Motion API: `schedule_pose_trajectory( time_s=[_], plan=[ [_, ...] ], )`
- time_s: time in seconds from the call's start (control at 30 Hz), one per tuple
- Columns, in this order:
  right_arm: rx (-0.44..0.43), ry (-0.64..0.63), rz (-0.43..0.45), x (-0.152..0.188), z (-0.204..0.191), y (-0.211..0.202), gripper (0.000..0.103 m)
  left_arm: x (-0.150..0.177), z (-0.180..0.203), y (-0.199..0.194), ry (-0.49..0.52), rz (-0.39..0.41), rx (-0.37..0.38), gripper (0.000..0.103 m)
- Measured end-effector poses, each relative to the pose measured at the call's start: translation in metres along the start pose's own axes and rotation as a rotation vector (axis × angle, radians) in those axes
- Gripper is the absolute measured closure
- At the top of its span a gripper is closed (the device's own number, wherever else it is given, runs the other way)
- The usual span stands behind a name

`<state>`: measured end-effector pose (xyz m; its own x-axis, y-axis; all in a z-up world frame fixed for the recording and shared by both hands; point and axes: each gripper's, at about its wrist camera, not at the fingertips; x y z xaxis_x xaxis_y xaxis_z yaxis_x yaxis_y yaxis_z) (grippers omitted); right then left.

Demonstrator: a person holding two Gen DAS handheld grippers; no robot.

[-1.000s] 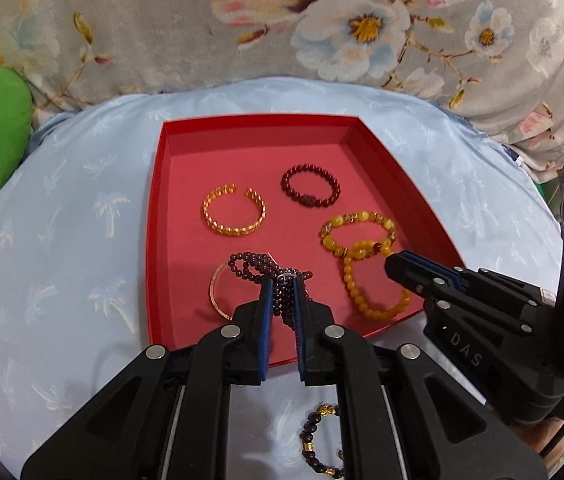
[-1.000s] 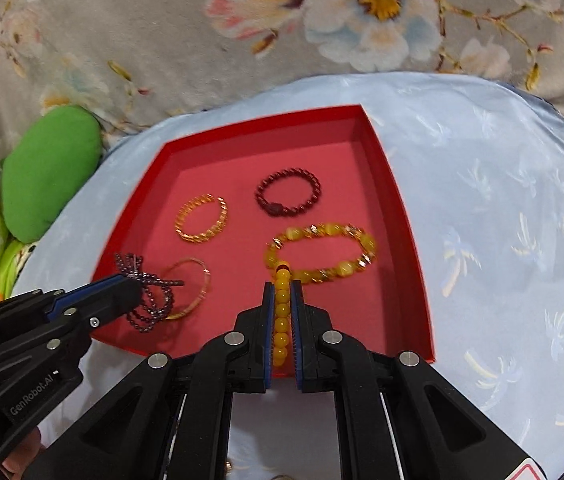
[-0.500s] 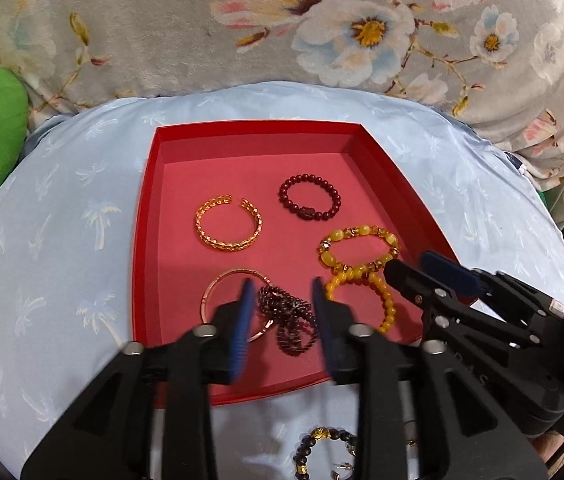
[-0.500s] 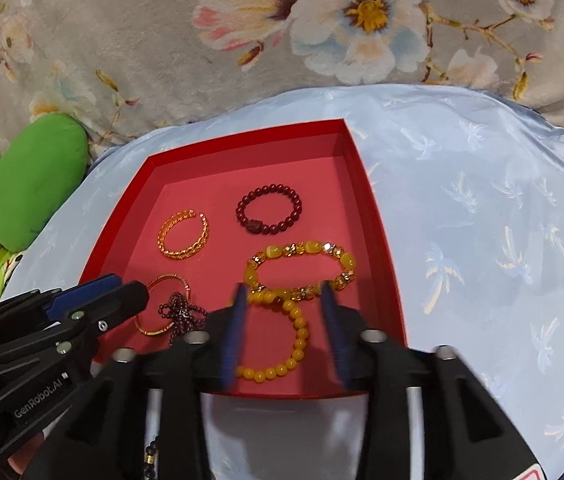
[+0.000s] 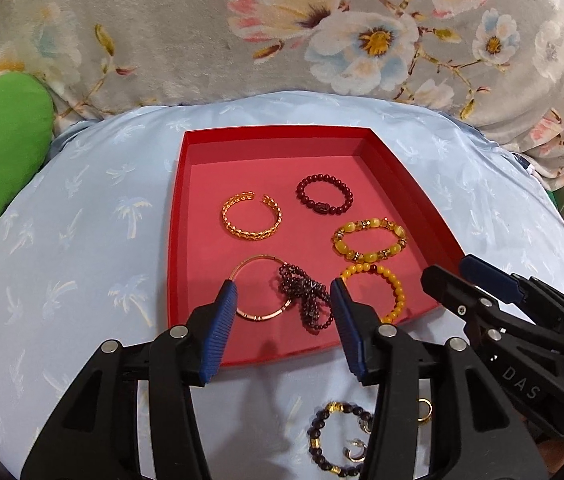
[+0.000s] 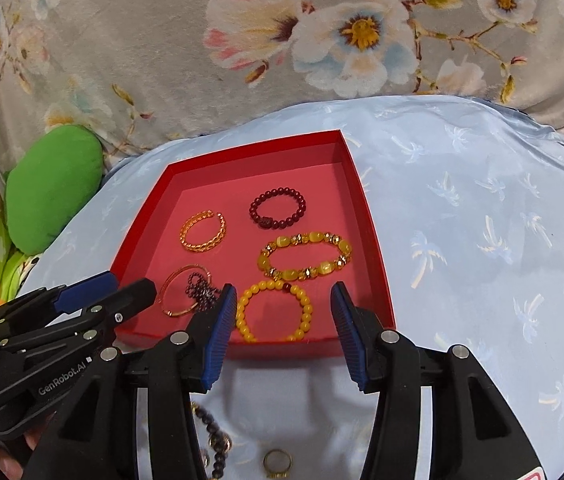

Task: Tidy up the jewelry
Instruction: 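Move both open tools back over the remaining jewelry beside the tray, then grasp the black-and-gold bead bracelet with the left tool while the right tool grasps the red-stone gold ring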

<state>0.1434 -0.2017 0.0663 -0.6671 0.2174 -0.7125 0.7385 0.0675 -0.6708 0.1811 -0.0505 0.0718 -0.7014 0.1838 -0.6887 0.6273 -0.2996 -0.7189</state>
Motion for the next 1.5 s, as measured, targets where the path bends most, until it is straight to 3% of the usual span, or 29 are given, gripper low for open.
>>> schedule_pose_trajectory(
  time_s=[0.53,0.83,1.1,1.17,1.27,1.33,1.5],
  plan=[
    [0.011,-0.01,-0.031,0.056,0.0,-0.043,0.055,0.057,0.002,-0.042,-0.007,-0.01,-0.025,0.057],
    [0.041,-0.058,-0.067,0.09,-0.001,-0.048,0.055,0.095,0.015,-0.025,0.004,-0.08,-0.033,0.057],
    [0.04,-0.038,-0.101,0.104,0.008,-0.042,0.055,0.105,0.021,-0.01,0.004,-0.108,-0.033,0.059],
    [0.039,-0.037,-0.105,0.105,0.008,-0.041,0.055,0.105,0.023,-0.008,0.012,-0.1,-0.04,0.062],
    [0.037,-0.04,-0.111,0.107,0.008,-0.038,0.056,0.103,0.024,-0.007,0.015,-0.098,-0.039,0.076],
    [0.032,-0.04,-0.116,0.107,0.007,-0.036,0.056,0.102,0.022,-0.006,0.006,-0.103,-0.022,0.092],
    [0.021,-0.056,-0.127,0.109,0.001,-0.03,0.06,0.103,0.022,-0.009,0.013,-0.104,0.0,0.095]
  ],
)
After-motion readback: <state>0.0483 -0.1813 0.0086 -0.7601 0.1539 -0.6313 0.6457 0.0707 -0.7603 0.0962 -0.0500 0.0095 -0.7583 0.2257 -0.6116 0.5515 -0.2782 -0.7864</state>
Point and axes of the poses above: each gripper's, at about its wrist camera, not at the fingertips, and y roughly the way its jaws point, z to its right, x to its underside, and after that the axes turned 3 degrees about z, right-handed
